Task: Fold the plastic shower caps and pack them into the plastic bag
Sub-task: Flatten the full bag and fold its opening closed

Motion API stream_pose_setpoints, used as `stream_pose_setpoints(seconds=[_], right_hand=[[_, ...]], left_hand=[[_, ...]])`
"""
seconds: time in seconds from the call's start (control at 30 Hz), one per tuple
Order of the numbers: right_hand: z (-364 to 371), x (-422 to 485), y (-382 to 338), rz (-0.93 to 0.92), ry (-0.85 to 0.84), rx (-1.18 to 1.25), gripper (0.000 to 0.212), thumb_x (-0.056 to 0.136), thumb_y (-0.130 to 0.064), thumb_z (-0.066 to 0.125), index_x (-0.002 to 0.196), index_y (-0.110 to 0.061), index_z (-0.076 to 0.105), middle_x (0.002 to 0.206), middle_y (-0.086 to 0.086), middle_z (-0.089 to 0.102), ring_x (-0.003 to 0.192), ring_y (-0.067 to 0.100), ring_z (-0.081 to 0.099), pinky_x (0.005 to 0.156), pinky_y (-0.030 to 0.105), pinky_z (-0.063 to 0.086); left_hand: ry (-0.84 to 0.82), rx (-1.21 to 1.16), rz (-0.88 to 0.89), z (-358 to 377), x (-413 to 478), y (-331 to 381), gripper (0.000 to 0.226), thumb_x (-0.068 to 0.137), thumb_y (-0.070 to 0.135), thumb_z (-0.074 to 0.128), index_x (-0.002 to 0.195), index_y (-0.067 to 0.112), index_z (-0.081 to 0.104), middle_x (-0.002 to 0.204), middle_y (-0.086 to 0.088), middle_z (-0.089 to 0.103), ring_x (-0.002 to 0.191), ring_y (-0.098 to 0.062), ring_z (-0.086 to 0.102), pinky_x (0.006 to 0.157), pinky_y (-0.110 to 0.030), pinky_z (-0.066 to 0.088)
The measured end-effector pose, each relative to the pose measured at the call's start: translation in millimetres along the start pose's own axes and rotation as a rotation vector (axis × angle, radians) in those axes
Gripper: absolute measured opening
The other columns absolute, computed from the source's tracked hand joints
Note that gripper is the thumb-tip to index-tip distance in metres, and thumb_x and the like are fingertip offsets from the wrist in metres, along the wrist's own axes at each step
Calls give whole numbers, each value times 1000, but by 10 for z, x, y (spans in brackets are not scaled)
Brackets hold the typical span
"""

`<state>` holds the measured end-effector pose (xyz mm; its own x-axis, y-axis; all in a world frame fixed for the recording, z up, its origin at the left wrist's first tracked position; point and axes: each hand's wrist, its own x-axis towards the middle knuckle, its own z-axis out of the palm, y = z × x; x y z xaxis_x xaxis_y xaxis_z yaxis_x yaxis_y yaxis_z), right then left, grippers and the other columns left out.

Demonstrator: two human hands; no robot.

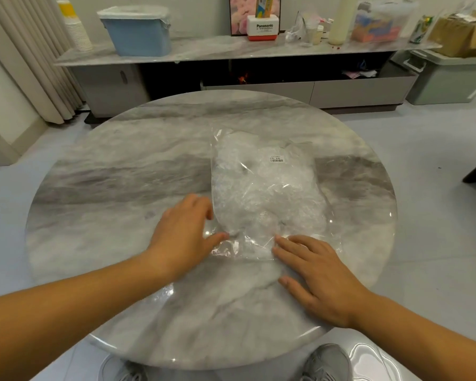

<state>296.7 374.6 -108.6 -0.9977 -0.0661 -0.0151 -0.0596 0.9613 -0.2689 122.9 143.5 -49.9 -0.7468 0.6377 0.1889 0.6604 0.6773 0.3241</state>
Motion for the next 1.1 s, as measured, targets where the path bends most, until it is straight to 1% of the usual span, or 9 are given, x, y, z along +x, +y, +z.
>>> stream_pose_setpoints(seconds=[0.03, 0.1, 0.17, 0.27, 0.33, 0.43, 0.7, 0.9, 1.1], right_hand=[[5, 4, -9, 16, -8, 16, 69, 97, -68, 19, 156, -35, 35, 164, -19, 23, 151, 8, 17, 123, 38, 19], [8, 4, -21, 35, -30, 27, 76, 94, -74, 8, 158, -37, 28, 165, -22, 13, 154, 5, 1, 126, 35, 6], [1, -6, -37, 24, -63, 3, 81, 91, -75, -2, 159, -37, 18, 166, -22, 2, 153, 2, -16, 125, 34, -8], [-20, -9, -43, -6, -104, -21, 81, 91, -76, -1, 161, -35, 10, 167, -19, -5, 151, 2, -23, 124, 36, -15], [-36, -10, 3, -19, -121, 10, 80, 92, -76, 3, 161, -35, 9, 167, -18, -4, 151, 1, -21, 125, 35, -14], [-65, -44, 79, -23, -99, 90, 76, 96, -73, 9, 160, -32, 12, 168, -14, 0, 153, 1, -13, 126, 31, -9], [-116, -239, 188, 119, -159, -89, 86, 85, -77, -21, 156, -30, -18, 162, -15, -28, 147, -2, -31, 123, 27, -16], [-167, -238, 246, 100, -204, -71, 82, 86, -78, -17, 155, -34, -20, 163, -17, -28, 146, -3, -31, 123, 27, -15], [-181, -231, 231, 96, -201, -65, 78, 87, -78, -15, 153, -37, -21, 161, -20, -28, 145, -5, -31, 122, 24, -17]], left_hand=[[135, 65, 233, 40, -53, 59, 25, 88, 39, 72, 90, 17, 62, 96, -1, 62, 85, -27, 61, 72, -38, 49], [140, 149, 537, 218, -230, 203, 30, 96, 32, 54, 109, 11, 71, 121, -12, 66, 110, -35, 62, 89, -45, 54], [-34, 246, 553, 483, -430, 236, 55, 104, 44, 36, 141, 8, 57, 151, -15, 50, 140, -32, 46, 113, -44, 40], [-275, 277, 428, 621, -525, 171, 82, 102, 68, 18, 160, 9, 19, 168, -11, 12, 155, -26, 7, 120, -39, 9], [-382, 226, 426, 600, -465, 138, 83, 100, 72, 13, 160, 19, -8, 167, 0, -16, 153, -15, -22, 122, -37, -9], [-450, 233, 466, 530, -414, 79, 79, 99, 73, 11, 157, 29, -19, 163, 9, -29, 146, -5, -34, 121, -38, -19], [-486, 225, 558, 483, -337, -45, 78, 98, 75, 15, 157, 35, -19, 163, 11, -30, 147, -5, -34, 122, -39, -16], [-470, 197, 548, 460, -410, -172, 72, 100, 72, 15, 156, 41, -19, 163, 9, -31, 148, -9, -34, 121, -37, -16], [-510, 166, 448, 318, -515, -354, 82, 97, 75, 13, 155, 30, -24, 160, 14, -35, 146, -1, -33, 123, -29, -11]])
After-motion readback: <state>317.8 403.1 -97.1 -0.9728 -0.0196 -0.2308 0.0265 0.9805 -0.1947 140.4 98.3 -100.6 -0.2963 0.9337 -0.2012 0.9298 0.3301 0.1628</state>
